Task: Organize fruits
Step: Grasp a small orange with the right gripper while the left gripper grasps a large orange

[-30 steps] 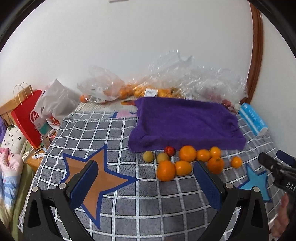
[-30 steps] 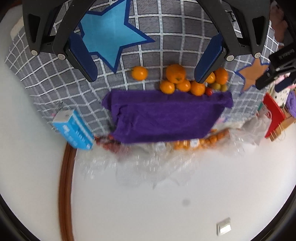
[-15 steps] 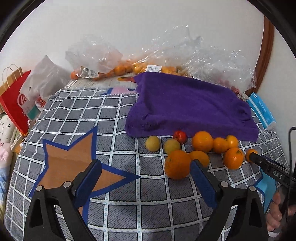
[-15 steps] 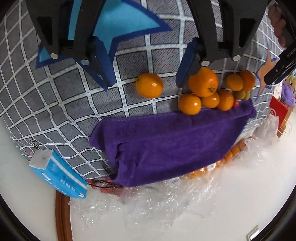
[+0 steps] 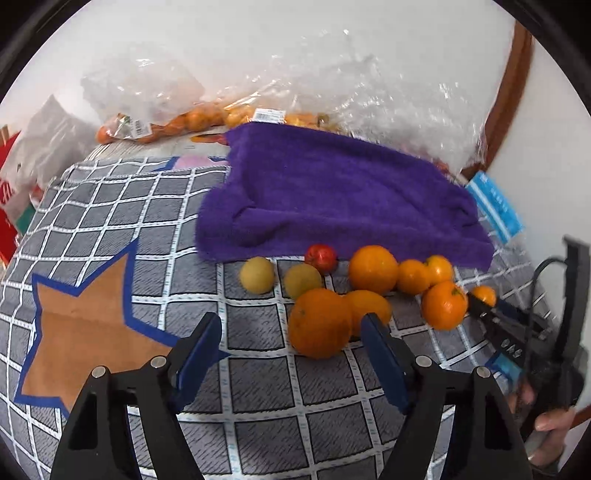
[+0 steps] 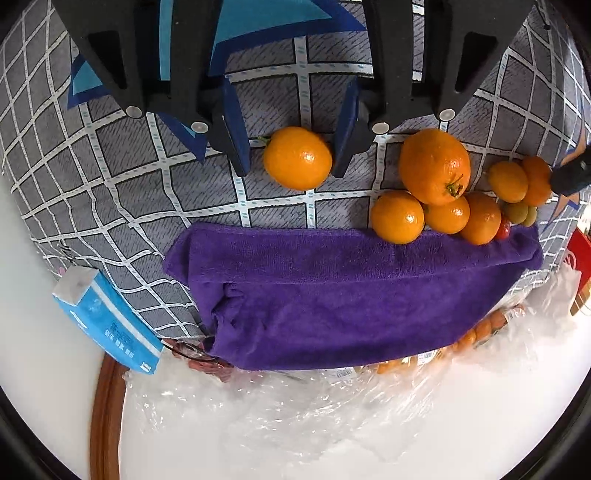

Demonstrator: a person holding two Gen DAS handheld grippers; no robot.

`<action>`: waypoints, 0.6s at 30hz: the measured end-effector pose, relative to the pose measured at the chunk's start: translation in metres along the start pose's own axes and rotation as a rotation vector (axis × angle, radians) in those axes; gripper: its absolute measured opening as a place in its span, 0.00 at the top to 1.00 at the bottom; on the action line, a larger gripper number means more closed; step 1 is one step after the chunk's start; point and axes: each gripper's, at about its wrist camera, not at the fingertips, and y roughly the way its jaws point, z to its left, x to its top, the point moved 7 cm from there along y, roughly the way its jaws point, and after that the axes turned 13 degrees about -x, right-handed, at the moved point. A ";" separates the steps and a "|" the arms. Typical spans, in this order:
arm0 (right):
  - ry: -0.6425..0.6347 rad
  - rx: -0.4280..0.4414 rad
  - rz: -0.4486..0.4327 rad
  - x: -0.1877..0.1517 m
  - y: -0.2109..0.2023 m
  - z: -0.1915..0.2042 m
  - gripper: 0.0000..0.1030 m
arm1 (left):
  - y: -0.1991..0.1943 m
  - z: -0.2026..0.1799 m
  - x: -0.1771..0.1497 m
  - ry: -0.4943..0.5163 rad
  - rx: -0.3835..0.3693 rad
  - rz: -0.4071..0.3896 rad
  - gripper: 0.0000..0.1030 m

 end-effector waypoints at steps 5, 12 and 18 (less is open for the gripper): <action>-0.008 0.006 0.001 0.000 -0.001 -0.001 0.56 | 0.008 -0.002 -0.003 0.006 -0.030 0.017 0.56; -0.004 0.008 0.002 0.000 -0.001 -0.001 0.56 | 0.005 0.004 -0.001 -0.018 -0.052 0.017 0.63; 0.000 0.011 0.002 0.000 -0.002 -0.001 0.56 | 0.019 0.002 -0.003 -0.025 -0.022 0.006 0.63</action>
